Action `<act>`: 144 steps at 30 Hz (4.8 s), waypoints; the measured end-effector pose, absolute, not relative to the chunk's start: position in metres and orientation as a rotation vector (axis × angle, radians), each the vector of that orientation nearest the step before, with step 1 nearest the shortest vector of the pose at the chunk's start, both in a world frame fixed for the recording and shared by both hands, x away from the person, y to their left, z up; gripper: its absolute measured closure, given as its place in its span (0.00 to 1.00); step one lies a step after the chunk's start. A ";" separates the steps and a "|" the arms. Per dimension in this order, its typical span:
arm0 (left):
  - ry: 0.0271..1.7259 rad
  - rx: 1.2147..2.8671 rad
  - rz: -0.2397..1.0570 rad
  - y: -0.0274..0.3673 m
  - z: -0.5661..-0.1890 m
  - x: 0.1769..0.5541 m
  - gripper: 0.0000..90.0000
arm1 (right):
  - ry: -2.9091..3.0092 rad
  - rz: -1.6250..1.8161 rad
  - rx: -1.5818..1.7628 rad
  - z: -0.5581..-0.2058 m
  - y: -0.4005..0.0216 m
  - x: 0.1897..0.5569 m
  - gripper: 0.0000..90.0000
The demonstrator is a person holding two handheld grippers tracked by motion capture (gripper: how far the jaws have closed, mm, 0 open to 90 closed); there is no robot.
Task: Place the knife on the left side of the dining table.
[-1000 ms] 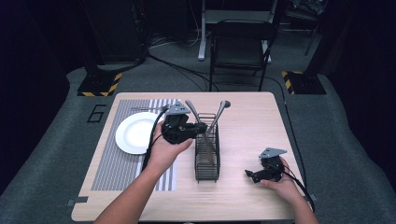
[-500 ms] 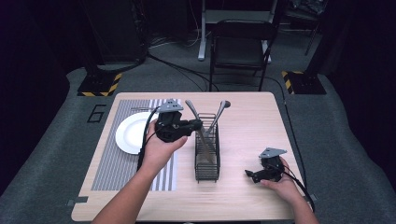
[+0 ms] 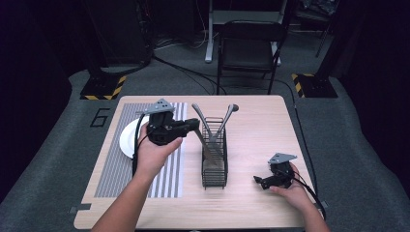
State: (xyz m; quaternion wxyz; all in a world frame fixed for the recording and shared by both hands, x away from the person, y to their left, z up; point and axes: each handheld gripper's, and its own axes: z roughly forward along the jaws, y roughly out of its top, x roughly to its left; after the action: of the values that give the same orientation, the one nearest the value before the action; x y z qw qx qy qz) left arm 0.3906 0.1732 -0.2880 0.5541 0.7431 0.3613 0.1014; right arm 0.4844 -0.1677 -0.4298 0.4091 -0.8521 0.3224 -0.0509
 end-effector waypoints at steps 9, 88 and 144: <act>0.868 1.686 0.241 0.190 -0.279 0.387 0.93 | 0.812 -0.129 -2.147 -0.430 -0.168 0.484 0.00; 1.293 1.485 0.217 0.304 -0.366 0.402 0.93 | 0.813 -0.127 -2.147 -0.430 -0.168 0.484 0.00; 1.602 1.223 0.283 0.383 -0.448 0.371 0.84 | 0.824 -0.130 -2.139 -0.430 -0.168 0.485 0.00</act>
State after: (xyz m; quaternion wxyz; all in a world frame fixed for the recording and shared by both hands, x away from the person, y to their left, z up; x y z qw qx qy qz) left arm 0.3709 0.3827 -0.4484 0.5255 0.5112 0.6697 0.1184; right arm 0.4846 -0.1683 -0.4299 0.4105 -0.8495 0.3273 -0.0518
